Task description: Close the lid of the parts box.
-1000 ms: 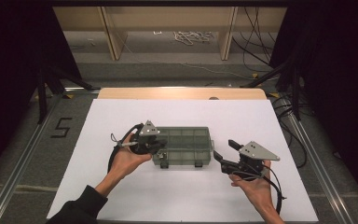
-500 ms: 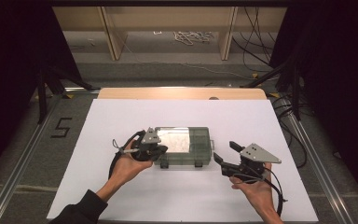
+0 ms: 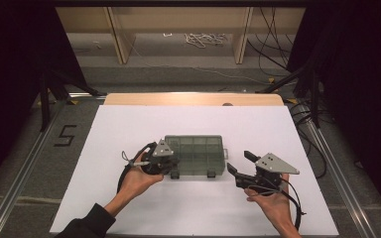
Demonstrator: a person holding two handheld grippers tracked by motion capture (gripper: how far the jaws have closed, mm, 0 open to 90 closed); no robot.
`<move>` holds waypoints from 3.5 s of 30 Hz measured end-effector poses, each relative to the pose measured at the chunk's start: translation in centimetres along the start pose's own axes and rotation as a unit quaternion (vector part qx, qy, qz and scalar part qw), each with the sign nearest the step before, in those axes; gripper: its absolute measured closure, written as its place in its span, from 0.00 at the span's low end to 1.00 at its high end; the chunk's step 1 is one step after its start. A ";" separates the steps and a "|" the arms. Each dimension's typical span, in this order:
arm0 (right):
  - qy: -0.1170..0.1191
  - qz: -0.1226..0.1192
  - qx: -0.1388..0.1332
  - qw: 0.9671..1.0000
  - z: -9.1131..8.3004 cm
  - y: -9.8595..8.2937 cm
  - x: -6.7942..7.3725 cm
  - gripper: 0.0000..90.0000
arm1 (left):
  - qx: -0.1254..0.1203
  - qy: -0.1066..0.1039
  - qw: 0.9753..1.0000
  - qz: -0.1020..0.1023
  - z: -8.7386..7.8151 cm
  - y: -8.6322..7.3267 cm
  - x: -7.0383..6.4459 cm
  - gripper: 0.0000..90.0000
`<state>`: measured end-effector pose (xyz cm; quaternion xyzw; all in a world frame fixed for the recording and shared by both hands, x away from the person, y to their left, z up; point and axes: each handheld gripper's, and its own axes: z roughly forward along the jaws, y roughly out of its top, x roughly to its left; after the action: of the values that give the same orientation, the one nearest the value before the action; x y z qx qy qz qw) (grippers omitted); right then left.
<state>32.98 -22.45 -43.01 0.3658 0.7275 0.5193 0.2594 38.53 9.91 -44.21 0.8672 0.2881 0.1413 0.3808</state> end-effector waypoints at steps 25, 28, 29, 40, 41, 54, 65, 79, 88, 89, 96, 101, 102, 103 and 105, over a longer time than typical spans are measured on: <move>0.001 0.015 0.021 1.000 -0.1 -0.1 0.1 0.31 | -0.004 -0.015 1.000 -0.014 0.7 0.0 -0.5 0.93; -0.001 0.014 0.018 1.000 0.0 -0.1 0.2 0.31 | -0.011 -0.016 1.000 -0.020 0.6 0.1 -0.5 0.92; 0.005 0.013 0.016 1.000 0.0 -0.1 0.1 0.31 | -0.011 -0.015 1.000 -0.020 0.6 0.1 -0.5 0.92; -0.002 0.012 0.017 1.000 -0.1 -0.1 0.1 0.31 | -0.021 -0.011 0.999 -0.031 0.1 0.2 -0.1 0.87; 0.003 0.016 0.009 1.000 0.1 -0.2 0.1 0.31 | -0.021 -0.009 0.999 -0.031 0.0 0.2 -0.1 0.87; -0.005 0.014 0.011 1.000 0.0 -0.2 0.0 0.31 | -0.037 -0.018 0.998 -0.049 -0.4 0.4 0.3 0.74; -0.004 0.018 0.011 1.000 0.0 -0.2 0.0 0.31 | -0.087 -0.023 0.993 -0.077 -1.3 0.6 0.4 0.55; -0.003 0.008 -0.006 1.000 -0.1 0.0 0.0 0.30 | -0.158 -0.007 0.984 -0.081 -3.5 -0.2 0.5 0.39; 0.006 0.005 -0.015 1.000 -0.3 0.1 0.2 0.26 | -0.196 -0.010 0.977 -0.083 -5.0 -1.4 0.7 0.31; 0.005 0.005 -0.019 1.000 -0.4 0.1 0.4 0.26 | -0.197 -0.012 0.977 -0.080 -5.1 -1.6 0.7 0.30; 0.012 0.005 -0.026 1.000 -0.6 0.0 0.6 0.23 | -0.209 -0.001 0.975 -0.071 -6.2 -2.5 0.6 0.27; 0.011 0.004 -0.029 1.000 -0.8 0.0 0.5 0.21 | -0.214 -0.001 0.975 -0.063 -6.8 -2.9 0.6 0.26; 0.015 0.004 -0.032 0.999 -0.8 0.0 0.5 0.21 | -0.214 0.001 0.975 -0.062 -6.8 -3.1 0.6 0.26; 0.012 0.004 -0.032 0.999 -0.9 0.0 0.6 0.21 | -0.213 0.000 0.975 -0.064 -6.8 -3.2 0.6 0.26; 0.012 0.003 -0.036 0.999 -0.9 0.0 0.6 0.20 | -0.213 0.000 0.975 -0.059 -6.9 -3.3 0.6 0.26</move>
<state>31.94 -22.52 -42.76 0.3523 0.7099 0.5506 0.2621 34.51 16.10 -42.06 0.7479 0.3020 0.1771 0.5639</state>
